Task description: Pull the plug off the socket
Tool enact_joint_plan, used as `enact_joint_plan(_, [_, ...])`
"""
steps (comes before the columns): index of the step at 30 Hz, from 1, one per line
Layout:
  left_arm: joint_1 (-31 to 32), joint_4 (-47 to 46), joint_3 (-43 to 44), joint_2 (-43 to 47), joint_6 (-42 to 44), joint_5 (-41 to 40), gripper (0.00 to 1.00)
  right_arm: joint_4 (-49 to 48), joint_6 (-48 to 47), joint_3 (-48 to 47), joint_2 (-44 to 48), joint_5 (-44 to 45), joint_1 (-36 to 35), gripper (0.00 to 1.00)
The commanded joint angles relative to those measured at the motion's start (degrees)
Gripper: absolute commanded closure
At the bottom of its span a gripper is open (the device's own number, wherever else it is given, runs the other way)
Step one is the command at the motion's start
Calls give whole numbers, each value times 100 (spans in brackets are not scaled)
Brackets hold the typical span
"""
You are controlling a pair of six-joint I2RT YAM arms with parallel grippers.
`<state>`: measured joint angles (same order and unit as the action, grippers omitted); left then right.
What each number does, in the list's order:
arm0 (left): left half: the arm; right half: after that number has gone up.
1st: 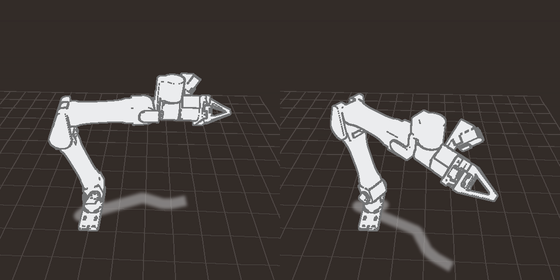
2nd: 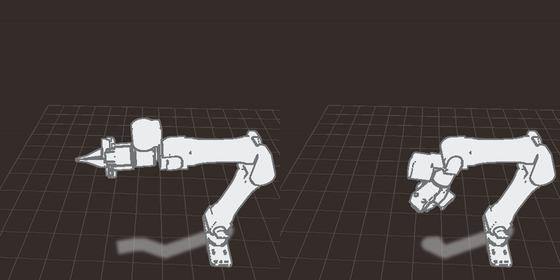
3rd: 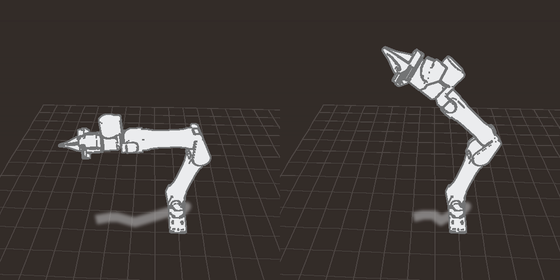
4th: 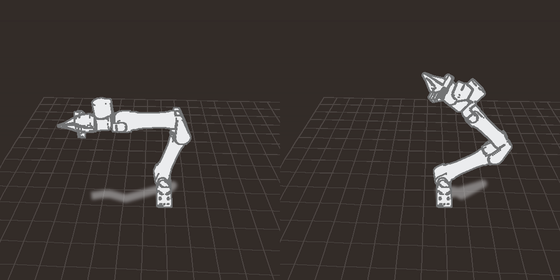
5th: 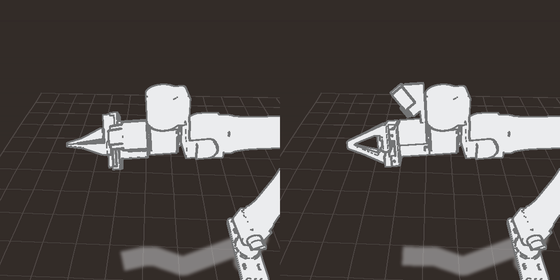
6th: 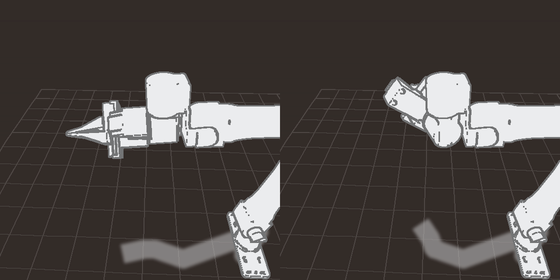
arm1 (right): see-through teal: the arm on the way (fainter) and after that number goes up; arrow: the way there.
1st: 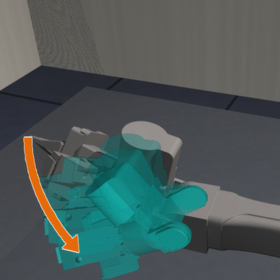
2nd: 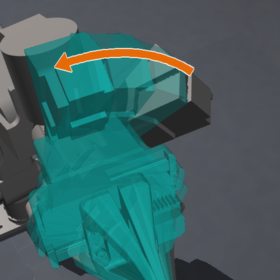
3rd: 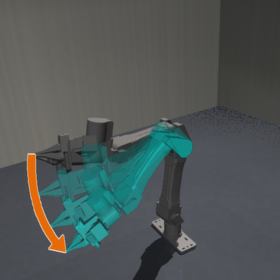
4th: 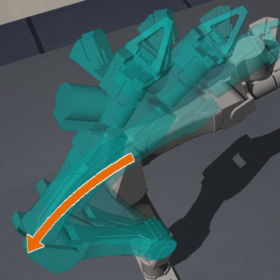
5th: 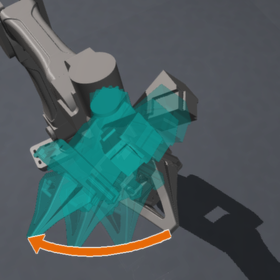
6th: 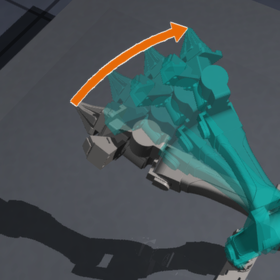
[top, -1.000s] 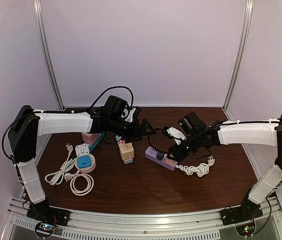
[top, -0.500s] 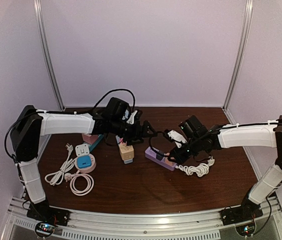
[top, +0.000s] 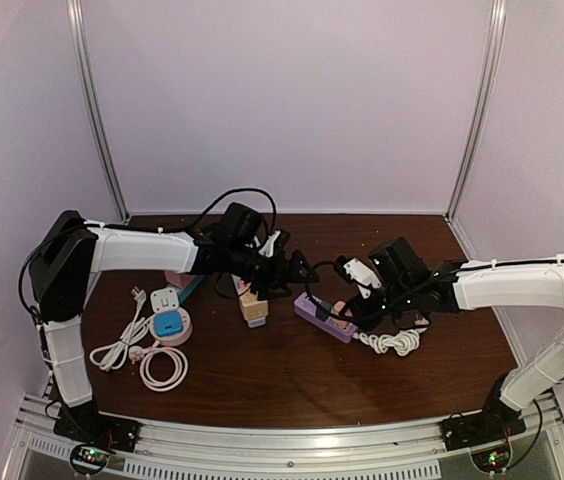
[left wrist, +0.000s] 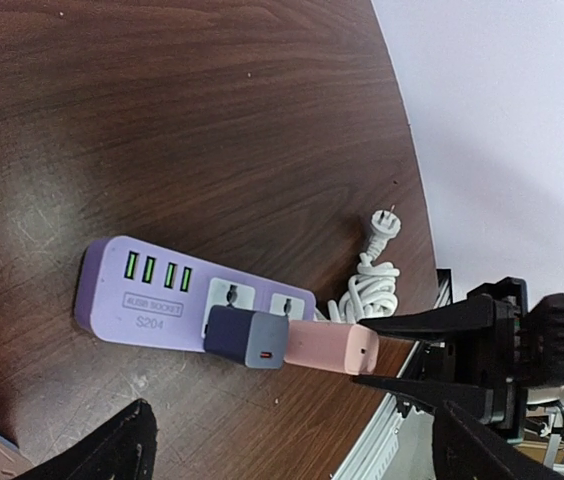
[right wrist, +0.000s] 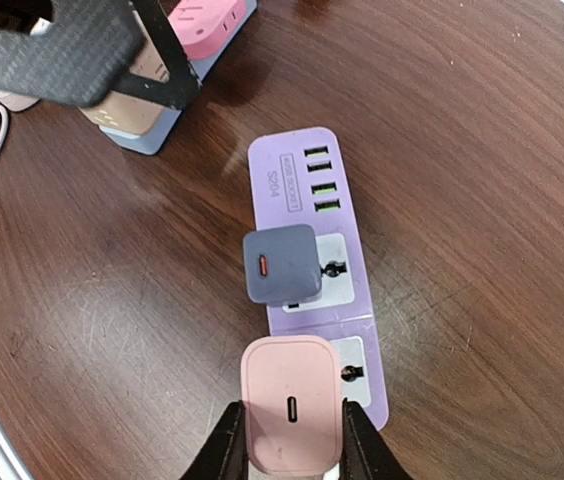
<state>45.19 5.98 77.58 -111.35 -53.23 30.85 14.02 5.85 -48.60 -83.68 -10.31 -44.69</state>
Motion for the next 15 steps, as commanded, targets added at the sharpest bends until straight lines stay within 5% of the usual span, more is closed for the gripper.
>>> enact_joint_plan(1, [51, -246, 172, -120, -63, 57, 2, -376, 44, -25, 159, 400, -193, 86])
enact_joint_plan(15, [60, 10, 314, -68, 107, -48, 2, 31, 343, -179, 559, 966, -155, 87])
